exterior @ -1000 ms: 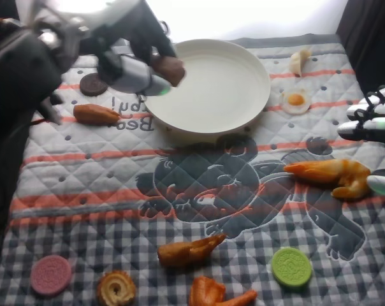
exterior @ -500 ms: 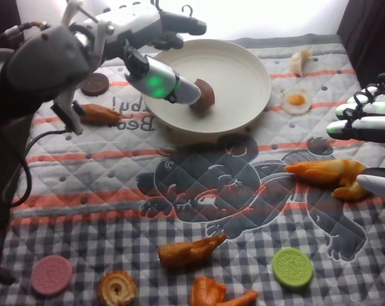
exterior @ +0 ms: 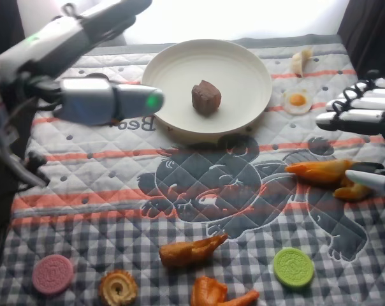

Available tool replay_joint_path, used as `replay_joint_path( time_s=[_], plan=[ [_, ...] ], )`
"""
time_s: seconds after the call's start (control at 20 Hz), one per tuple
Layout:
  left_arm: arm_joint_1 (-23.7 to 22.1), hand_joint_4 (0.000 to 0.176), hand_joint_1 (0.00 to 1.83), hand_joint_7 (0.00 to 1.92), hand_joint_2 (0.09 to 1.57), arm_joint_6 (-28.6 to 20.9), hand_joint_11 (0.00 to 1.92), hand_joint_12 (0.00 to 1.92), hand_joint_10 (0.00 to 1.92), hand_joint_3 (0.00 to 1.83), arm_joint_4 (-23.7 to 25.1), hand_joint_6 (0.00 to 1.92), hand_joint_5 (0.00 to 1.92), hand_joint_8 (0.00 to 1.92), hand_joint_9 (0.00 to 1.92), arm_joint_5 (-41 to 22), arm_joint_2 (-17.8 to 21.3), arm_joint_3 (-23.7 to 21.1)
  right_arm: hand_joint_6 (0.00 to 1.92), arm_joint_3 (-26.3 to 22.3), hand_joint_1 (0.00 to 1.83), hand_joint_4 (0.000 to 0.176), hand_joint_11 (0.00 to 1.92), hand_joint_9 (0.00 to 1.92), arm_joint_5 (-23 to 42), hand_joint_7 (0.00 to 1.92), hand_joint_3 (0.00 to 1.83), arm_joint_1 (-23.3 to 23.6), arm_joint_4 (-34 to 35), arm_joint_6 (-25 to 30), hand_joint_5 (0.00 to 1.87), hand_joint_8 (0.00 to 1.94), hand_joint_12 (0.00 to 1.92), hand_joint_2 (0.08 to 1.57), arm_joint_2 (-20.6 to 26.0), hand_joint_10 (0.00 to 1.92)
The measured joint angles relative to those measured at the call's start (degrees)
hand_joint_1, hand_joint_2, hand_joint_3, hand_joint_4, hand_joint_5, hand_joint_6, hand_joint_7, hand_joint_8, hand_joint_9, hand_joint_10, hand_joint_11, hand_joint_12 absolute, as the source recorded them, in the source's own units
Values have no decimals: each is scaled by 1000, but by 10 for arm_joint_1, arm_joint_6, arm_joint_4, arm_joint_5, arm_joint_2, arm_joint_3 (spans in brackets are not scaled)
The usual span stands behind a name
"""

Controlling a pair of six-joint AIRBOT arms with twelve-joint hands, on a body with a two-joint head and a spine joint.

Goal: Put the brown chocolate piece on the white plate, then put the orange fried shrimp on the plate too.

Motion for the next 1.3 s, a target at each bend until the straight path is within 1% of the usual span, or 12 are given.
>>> replay_joint_path(
  time_s=[0.05,0.1,0.2,0.4,0.45,0.5,0.55,0.6,0.85,1.1,1.2,1.3],
  plan=[
    [15,152,858,144,890,-31,0,148,0,2,18,1,125,0,130,-26,10,-10,0,7,628,3,232,507,-18,530,0,7,-2,0,541,1,580,1255,-8,0],
    [23,151,934,156,867,-41,0,223,3,0,26,1,132,1,156,-42,16,-19,0,11,611,27,199,508,-27,529,1,12,-3,0,550,0,645,1242,-15,0],
    [38,138,1018,175,842,-46,0,197,4,0,42,1,141,2,175,-81,28,-41,8,19,661,2,293,588,-56,565,0,19,-14,0,582,9,711,1222,-26,22],
    [54,143,992,187,870,-57,0,15,2,7,48,2,138,0,155,-114,35,-50,1,28,734,0,327,711,-80,695,0,21,-12,0,662,3,915,1205,-33,13],
    [59,122,978,177,874,-64,5,12,1,7,38,4,146,0,154,-121,37,-50,7,31,780,0,458,900,-84,837,0,21,-12,2,748,30,1174,1204,-36,79],
    [63,125,994,174,869,-68,7,13,0,3,36,3,146,0,145,-125,37,-50,994,32,911,110,513,966,-86,910,0,21,-11,2,790,34,1265,1205,-39,136],
    [66,125,994,174,869,-73,7,13,0,3,34,3,146,0,145,-131,37,-50,994,34,911,110,513,966,-86,910,0,22,-11,4,790,34,1265,1205,-42,136],
    [69,119,986,184,876,-76,4,14,8,5,34,7,158,4,163,-132,37,-50,1127,35,1168,0,657,826,-79,850,0,27,-8,11,800,1282,1559,1201,-47,960],
    [81,119,973,173,897,-88,0,0,5,8,27,2,153,0,166,-147,37,-50,1139,37,1198,0,760,811,-84,881,2,50,-30,9,819,1298,1730,1184,-47,1367],
    [100,115,951,180,909,-120,86,46,8,7,22,7,166,6,179,-160,44,-50,1134,44,1200,5,738,793,-102,929,0,118,-40,-23,848,1169,1627,1163,-42,1276],
    [101,91,941,207,918,-122,2,566,4,0,18,1,187,2,210,-165,47,-50,1101,69,1202,19,757,815,-100,939,0,154,-37,-24,880,1135,1602,1151,-64,1197],
    [102,84,918,221,916,-123,0,606,5,0,23,5,199,6,217,-169,47,-50,1008,98,1218,0,707,832,-120,954,0,190,-40,-24,904,1179,1567,1142,-94,1178]
  ],
)
